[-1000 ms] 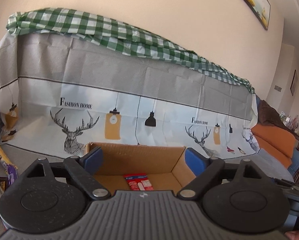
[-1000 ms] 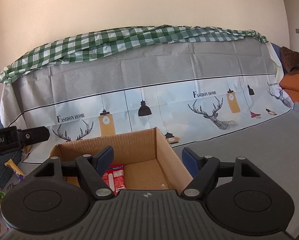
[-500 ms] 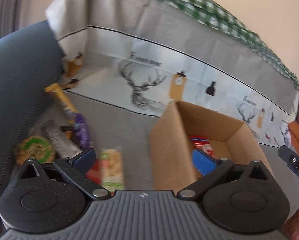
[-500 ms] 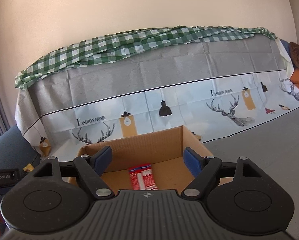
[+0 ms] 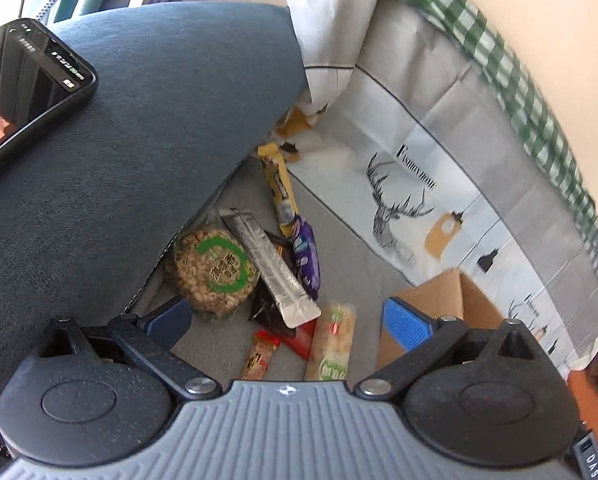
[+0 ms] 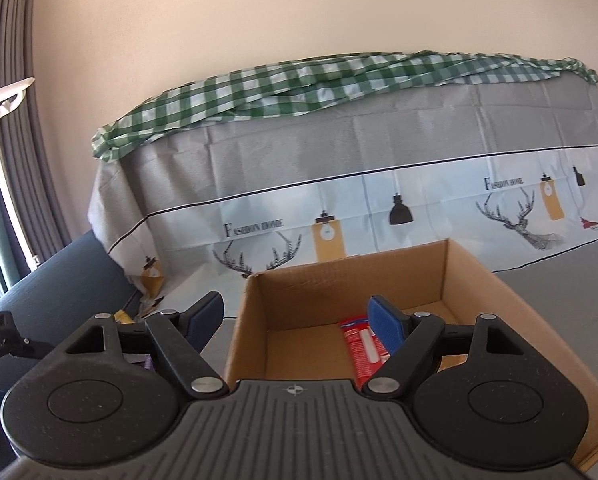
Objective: Organize snacks
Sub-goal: 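Move both tools back to the snack pile beside the box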
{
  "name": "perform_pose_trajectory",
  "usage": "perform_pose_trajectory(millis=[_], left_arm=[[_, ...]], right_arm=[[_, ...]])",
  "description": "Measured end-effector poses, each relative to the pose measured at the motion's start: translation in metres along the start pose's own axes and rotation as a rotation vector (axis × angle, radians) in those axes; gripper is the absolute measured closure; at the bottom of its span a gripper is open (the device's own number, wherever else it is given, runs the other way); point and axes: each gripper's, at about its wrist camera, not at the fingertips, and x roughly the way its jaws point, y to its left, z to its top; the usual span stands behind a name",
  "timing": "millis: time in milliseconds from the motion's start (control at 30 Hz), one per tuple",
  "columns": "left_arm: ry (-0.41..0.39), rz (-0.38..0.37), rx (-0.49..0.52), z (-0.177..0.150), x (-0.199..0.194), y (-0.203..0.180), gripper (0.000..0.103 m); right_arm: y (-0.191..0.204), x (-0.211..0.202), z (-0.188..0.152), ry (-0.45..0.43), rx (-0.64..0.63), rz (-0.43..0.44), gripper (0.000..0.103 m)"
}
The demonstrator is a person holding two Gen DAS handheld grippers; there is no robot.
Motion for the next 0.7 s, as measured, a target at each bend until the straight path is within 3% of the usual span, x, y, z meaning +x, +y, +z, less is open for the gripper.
perform_pose_trajectory(millis=[100, 200, 233, 267, 333, 400, 700], left_arm=[[-0.019, 0.041, 0.041, -0.002, 0.001, -0.006, 0.01], [-0.021, 0.065, 0.04, -0.004, 0.006, -0.01, 0.032], [-0.017, 0.065, 0.028, -0.004, 0.009, -0.008, 0.044], [-0.016, 0.066, 0.015, -0.004, 0.01, -0.007, 0.055], [-0.013, 0.075, 0.001, -0.004, 0.015, -0.005, 0.066], [-0.006, 0.095, -0.002, -0.004, 0.02, -0.005, 0.068], [0.07, 0.195, -0.063, -0.007, 0.052, -0.001, 0.065]], right_arm=[[0.012, 0.002, -0.004, 0.015, 0.004, 0.031, 0.022], [0.026, 0.006, -0.01, 0.034, -0.009, 0.071, 0.025], [0.032, 0.007, -0.012, 0.041, -0.016, 0.095, 0.029], [0.038, 0.009, -0.014, 0.05, -0.026, 0.126, 0.039], [0.051, 0.012, -0.018, 0.068, -0.054, 0.176, 0.05], [0.063, 0.016, -0.022, 0.082, -0.075, 0.218, 0.057], [0.095, 0.042, -0.039, 0.176, -0.105, 0.286, 0.055]])
